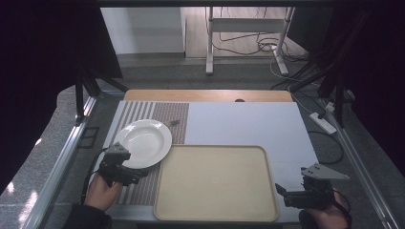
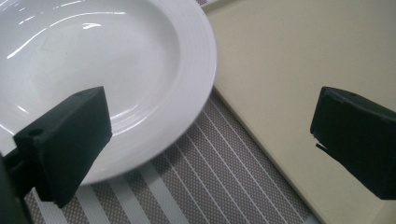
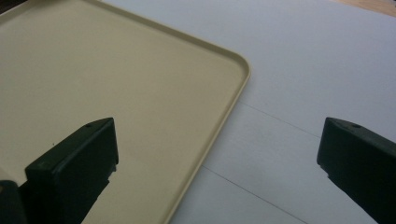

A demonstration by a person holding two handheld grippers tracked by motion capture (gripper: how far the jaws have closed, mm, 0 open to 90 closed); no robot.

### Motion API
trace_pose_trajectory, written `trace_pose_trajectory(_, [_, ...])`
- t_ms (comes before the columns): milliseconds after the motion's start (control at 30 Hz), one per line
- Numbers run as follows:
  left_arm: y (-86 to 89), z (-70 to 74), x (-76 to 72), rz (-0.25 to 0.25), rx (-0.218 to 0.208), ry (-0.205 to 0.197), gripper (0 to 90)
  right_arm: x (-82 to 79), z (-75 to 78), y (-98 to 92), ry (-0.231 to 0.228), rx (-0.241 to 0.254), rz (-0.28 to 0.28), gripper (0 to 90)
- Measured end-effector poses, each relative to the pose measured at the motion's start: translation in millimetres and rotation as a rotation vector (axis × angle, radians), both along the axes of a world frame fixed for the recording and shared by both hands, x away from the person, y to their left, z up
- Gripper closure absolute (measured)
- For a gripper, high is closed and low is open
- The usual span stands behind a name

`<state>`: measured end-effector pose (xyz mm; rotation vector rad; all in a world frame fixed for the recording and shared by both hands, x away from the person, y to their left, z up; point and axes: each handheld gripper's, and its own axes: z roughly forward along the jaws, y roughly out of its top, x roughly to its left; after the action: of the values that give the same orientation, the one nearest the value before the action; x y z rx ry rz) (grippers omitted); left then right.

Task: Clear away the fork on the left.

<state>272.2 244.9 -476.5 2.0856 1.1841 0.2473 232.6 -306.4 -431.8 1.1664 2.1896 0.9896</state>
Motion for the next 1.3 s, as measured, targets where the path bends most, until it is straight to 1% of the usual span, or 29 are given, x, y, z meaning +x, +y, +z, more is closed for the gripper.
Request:
trace_pose_trajectory(33, [-1.1,-0.3,3.1,-0.002,0.004,0.004,0.0,0.0,0.0,0.0,0.000,0.000,0.000,0.0])
trace_pose_trajectory(67, [-1.1,-0.3,3.1,-0.002,0.004,0.004,0.0,0.0,0.0,0.0,0.001,0.000,0.000,0.0])
trace_pose_trajectory(133, [-3.7,-0.5,10.2,-0.011,0.016,0.003,0.0,0.1,0.0,0.0,0.001,0.000,-0.001,0.0])
trace_pose_trajectory(200, [-5.6,-0.2,15.6,-0.014,0.020,0.000,0.0,0.1,-0.1,0.0,0.001,0.000,-0.001,0.0])
trace_pose_trajectory(233, [-7.0,0.3,22.1,-0.014,0.021,-0.006,0.0,0.1,-0.1,0.0,0.001,0.000,-0.001,0.0])
trace_pose_trajectory(267, [-7.0,0.3,22.1,-0.014,0.021,-0.006,0.0,0.1,-0.1,0.0,0.001,0.000,-0.001,0.0])
trace_pose_trajectory(333, [-8.3,0.4,28.4,-0.016,0.020,-0.005,0.0,0.0,0.0,-0.1,0.002,-0.002,-0.002,0.0])
trace_pose_trajectory(400, [-9.3,0.3,34.4,-0.014,0.032,-0.009,0.0,0.0,-0.1,-0.1,0.003,-0.001,-0.002,0.0])
trace_pose_trajectory(433, [-9.7,0.1,37.5,-0.012,0.033,-0.008,0.0,0.0,0.0,-0.2,0.003,-0.001,-0.002,0.0])
trace_pose_trajectory(467, [-10.2,-0.1,43.6,-0.010,0.029,-0.004,0.0,0.0,-0.1,-0.1,0.004,-0.002,-0.002,0.0])
trace_pose_trajectory(500, [-10.2,-0.1,43.6,-0.010,0.029,-0.004,0.0,0.1,-0.1,-0.1,0.003,-0.002,-0.002,0.0])
trace_pose_trajectory(533, [-11.0,0.0,49.4,-0.008,0.025,-0.004,0.0,0.1,-0.1,0.0,0.003,-0.001,-0.001,0.0])
trace_pose_trajectory(600, [-11.6,0.0,52.1,-0.007,0.026,-0.006,0.0,0.0,-0.2,0.1,0.003,-0.001,-0.001,0.0])
trace_pose_trajectory(800, [-17.6,-0.4,68.8,-0.007,0.039,-0.006,0.0,0.2,-0.3,0.1,0.005,-0.003,-0.001,0.0])
trace_pose_trajectory(933, [-22.2,-0.9,80.4,-0.025,0.045,-0.002,0.0,0.3,-0.3,0.1,0.006,-0.003,-0.001,0.0])
trace_pose_trajectory(967, [-23.8,-0.9,85.9,-0.028,0.051,-0.001,0.0,0.3,-0.3,0.1,0.007,-0.004,0.000,0.0])
trace_pose_trajectory(1000, [-23.8,-0.9,85.9,-0.028,0.051,-0.001,0.0,0.3,-0.3,0.1,0.007,-0.004,0.000,0.0])
trace_pose_trajectory(1133, [-25.0,-2.2,97.1,-0.039,0.049,0.005,0.0,0.3,-0.3,0.1,0.007,-0.003,0.000,0.0])
trace_pose_trajectory(1200, [-26.1,-3.8,105.3,-0.043,0.052,0.008,0.0,0.4,-0.4,0.1,0.008,-0.004,0.001,0.0])
trace_pose_trajectory(1233, [-26.1,-3.8,105.3,-0.043,0.052,0.008,0.0,0.4,-0.4,0.1,0.008,-0.004,0.001,0.0])
trace_pose_trajectory(1300, [-27.0,-5.0,110.7,-0.044,0.057,0.011,0.0,0.4,-0.4,0.1,0.008,-0.004,0.001,0.0])
